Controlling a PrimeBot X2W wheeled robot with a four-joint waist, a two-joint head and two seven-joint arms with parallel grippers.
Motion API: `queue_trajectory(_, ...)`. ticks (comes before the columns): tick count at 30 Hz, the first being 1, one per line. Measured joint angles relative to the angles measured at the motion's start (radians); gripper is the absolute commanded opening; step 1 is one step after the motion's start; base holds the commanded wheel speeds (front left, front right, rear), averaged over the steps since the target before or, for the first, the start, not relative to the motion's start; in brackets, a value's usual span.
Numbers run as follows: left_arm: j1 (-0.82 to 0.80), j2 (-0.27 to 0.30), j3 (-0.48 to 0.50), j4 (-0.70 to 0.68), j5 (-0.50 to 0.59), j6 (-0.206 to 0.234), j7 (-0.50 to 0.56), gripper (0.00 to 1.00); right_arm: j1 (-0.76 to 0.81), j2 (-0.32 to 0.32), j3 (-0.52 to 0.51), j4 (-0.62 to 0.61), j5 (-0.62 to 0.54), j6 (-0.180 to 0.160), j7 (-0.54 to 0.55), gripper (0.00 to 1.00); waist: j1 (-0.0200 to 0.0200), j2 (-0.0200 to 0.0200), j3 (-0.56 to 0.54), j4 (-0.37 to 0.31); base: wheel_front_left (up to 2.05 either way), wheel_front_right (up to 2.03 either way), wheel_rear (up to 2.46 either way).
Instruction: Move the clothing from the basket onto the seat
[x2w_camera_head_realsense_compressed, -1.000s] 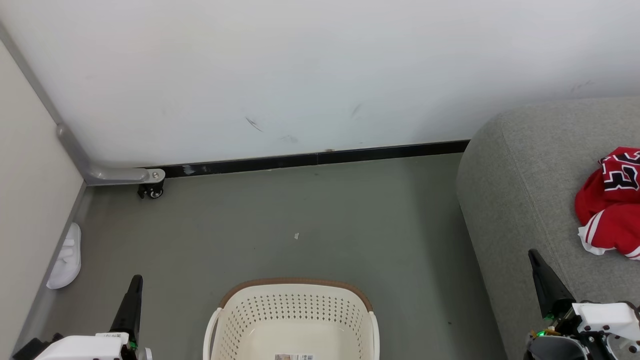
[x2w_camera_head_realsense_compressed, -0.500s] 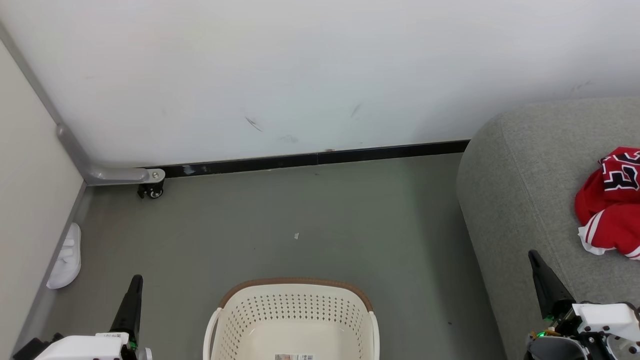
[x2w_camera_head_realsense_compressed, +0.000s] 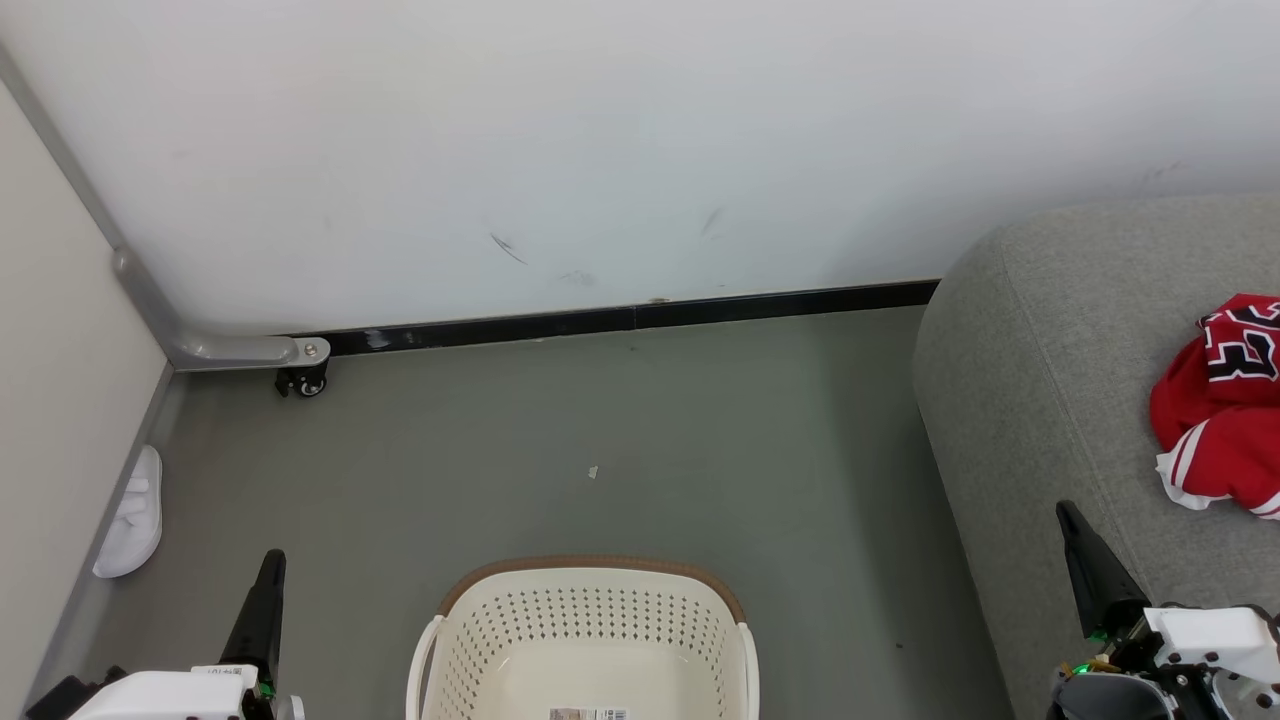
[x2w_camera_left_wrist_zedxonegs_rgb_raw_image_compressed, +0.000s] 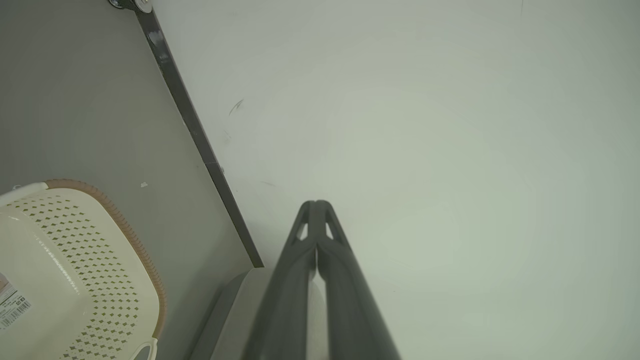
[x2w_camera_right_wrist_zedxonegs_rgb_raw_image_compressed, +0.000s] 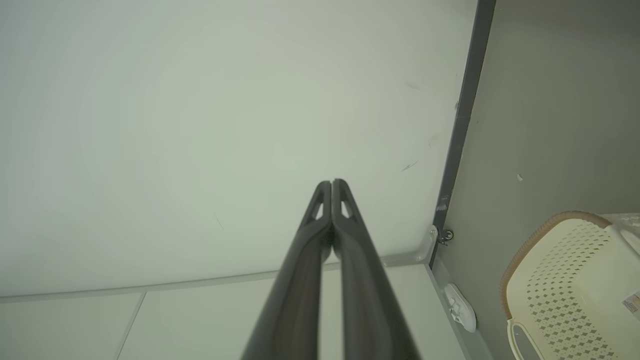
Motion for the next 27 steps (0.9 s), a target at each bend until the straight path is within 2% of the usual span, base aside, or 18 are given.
queue_trajectory(27, 0.0, 0.0, 0.0, 0.0, -0.003, 0.0, 0.0, 0.0, 0.0, 0.004, -0.008, 0.002, 0.0, 0.0, 0.004, 0.0, -0.0001, 0.0, 0.0, 0.0, 0.0, 0.0, 0.0)
